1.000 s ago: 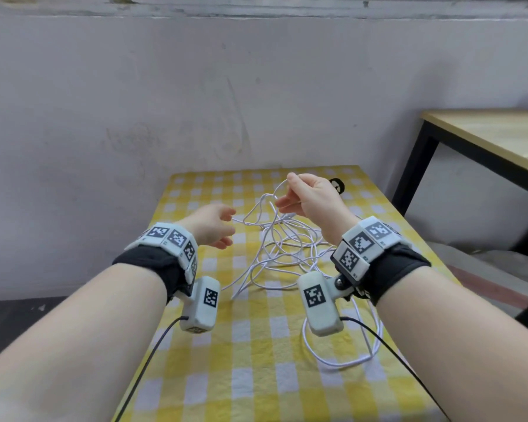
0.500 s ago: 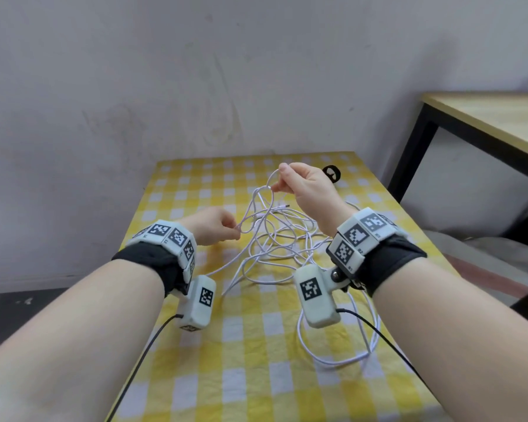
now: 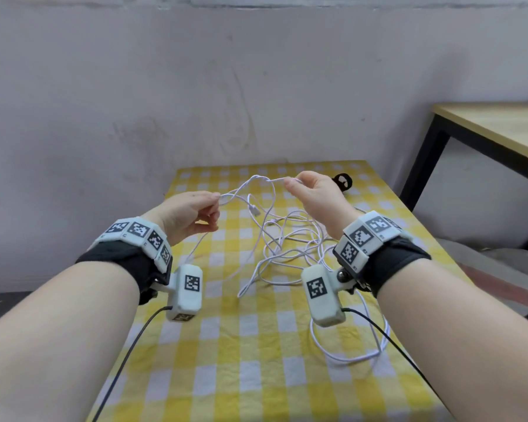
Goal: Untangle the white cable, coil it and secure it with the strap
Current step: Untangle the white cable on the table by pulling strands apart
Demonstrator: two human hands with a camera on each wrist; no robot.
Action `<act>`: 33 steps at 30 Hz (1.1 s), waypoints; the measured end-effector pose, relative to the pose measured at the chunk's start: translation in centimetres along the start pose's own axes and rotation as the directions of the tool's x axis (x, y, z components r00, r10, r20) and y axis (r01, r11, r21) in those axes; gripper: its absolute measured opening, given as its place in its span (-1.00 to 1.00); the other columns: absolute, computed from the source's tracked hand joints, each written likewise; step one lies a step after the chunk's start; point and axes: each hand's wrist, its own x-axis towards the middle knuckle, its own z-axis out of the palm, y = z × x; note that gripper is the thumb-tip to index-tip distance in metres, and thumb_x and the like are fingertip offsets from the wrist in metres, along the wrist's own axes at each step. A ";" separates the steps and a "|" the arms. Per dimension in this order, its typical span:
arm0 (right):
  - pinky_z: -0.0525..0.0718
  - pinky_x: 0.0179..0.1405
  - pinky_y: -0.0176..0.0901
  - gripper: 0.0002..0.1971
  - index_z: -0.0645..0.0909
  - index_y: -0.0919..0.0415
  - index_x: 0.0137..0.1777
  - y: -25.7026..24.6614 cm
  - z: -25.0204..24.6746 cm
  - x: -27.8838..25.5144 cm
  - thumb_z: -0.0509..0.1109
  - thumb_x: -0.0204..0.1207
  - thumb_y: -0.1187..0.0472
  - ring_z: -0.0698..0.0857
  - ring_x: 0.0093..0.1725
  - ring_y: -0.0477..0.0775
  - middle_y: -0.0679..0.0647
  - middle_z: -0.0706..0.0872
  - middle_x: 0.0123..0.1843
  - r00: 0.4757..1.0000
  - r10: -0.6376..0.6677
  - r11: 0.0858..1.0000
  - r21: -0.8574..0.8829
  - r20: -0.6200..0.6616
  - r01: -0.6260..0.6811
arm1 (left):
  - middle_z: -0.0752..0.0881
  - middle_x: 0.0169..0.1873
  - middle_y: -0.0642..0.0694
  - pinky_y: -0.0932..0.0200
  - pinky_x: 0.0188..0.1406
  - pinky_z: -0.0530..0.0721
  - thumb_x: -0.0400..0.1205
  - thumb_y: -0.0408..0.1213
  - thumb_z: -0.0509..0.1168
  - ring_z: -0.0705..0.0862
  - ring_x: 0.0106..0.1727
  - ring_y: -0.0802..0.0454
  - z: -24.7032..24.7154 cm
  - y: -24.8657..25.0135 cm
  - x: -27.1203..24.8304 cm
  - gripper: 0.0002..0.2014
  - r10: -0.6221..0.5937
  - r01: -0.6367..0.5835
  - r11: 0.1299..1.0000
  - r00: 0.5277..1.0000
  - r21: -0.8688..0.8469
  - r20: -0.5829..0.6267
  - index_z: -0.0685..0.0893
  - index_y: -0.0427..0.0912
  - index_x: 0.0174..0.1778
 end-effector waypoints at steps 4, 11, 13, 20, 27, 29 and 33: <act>0.29 -0.43 -0.21 -0.62 0.39 0.12 -0.43 -0.8 0.8 -0.3 0.45 0.50 0.03 0.30 -0.48 -0.09 -0.10 0.33 -0.49 0.999 -0.008 1.000 0.002 0.034 0.008 | 0.37 -0.57 0.03 0.21 -0.25 0.46 0.74 -0.24 0.11 0.35 -0.50 0.15 0.2 1.1 -0.6 -0.68 0.076 -0.087 0.986 0.994 0.142 0.079 0.58 -0.17 -0.33; 0.64 0.06 0.01 -0.76 0.51 0.05 -0.15 -1.7 1.2 -0.5 0.31 0.55 -0.11 0.78 -0.03 0.07 -0.02 0.80 -0.27 0.998 0.063 0.991 0.120 0.024 -0.066 | 0.40 -0.57 0.09 0.21 -0.38 0.27 0.73 -0.30 0.12 0.30 -0.48 0.14 0.7 3.7 -2.2 -0.70 0.181 -0.242 0.890 0.966 0.387 0.187 0.65 -0.13 -0.28; 0.64 0.06 0.00 -0.77 0.47 0.03 -0.14 -2.1 1.3 -0.7 0.29 0.57 -0.11 0.77 -0.15 0.03 -0.01 0.77 -0.36 0.998 0.055 0.991 0.122 0.032 -0.058 | 0.48 -0.49 0.05 0.20 -0.36 0.31 0.72 -0.27 0.15 0.35 -0.41 0.10 0.9 4.2 -2.4 -0.70 0.216 -0.271 0.831 0.962 0.486 0.168 0.69 -0.07 -0.28; 0.59 -0.51 -0.22 -0.84 0.56 0.23 0.08 -3.3 1.4 -1.7 0.24 0.66 0.15 0.43 -0.53 -0.01 0.07 0.45 -0.45 0.984 0.091 0.982 0.148 0.153 -0.114 | 0.38 -0.47 -0.03 0.25 -0.46 0.30 0.75 -0.36 0.06 0.29 -0.44 0.08 1.6 4.7 -2.5 -0.73 0.292 -0.277 0.877 0.956 0.392 0.022 0.65 -0.04 -0.08; 0.36 -0.62 -0.30 -0.79 0.73 0.15 0.05 -3.6 0.9 -1.7 0.36 0.47 0.31 0.36 -0.62 -0.16 -0.08 0.53 -0.47 0.970 0.093 0.996 -0.028 0.223 -0.089 | 0.41 -0.48 -0.04 0.20 -0.48 0.29 0.74 -0.40 0.04 0.31 -0.45 0.08 2.3 5.0 -2.3 -0.70 0.287 -0.274 0.870 0.957 0.409 0.032 0.62 -0.01 -0.14; 0.35 -0.59 -0.31 -0.83 0.76 0.19 0.02 -3.7 0.6 -1.7 0.39 0.47 0.28 0.37 -0.57 -0.13 -0.04 0.52 -0.42 0.950 0.123 0.988 -0.124 0.286 -0.090 | 0.41 -0.48 -0.02 0.29 -0.54 0.34 0.74 -0.41 0.02 0.35 -0.52 0.17 2.3 5.3 -2.3 -0.70 0.310 -0.280 0.882 0.951 0.378 -0.019 0.60 -0.04 -0.15; 0.33 -0.52 -0.24 -0.55 0.72 0.32 0.10 -3.3 0.0 -1.7 0.42 0.48 -0.10 0.34 -0.53 -0.06 -0.06 0.35 -0.51 0.964 0.140 0.976 -0.197 0.228 -0.095 | 0.40 -0.48 0.00 0.29 -0.48 0.40 0.73 -0.39 -0.01 0.35 -0.50 0.15 1.6 5.7 -2.0 -0.70 0.293 -0.233 0.937 0.931 0.261 -0.218 0.55 -0.02 -0.18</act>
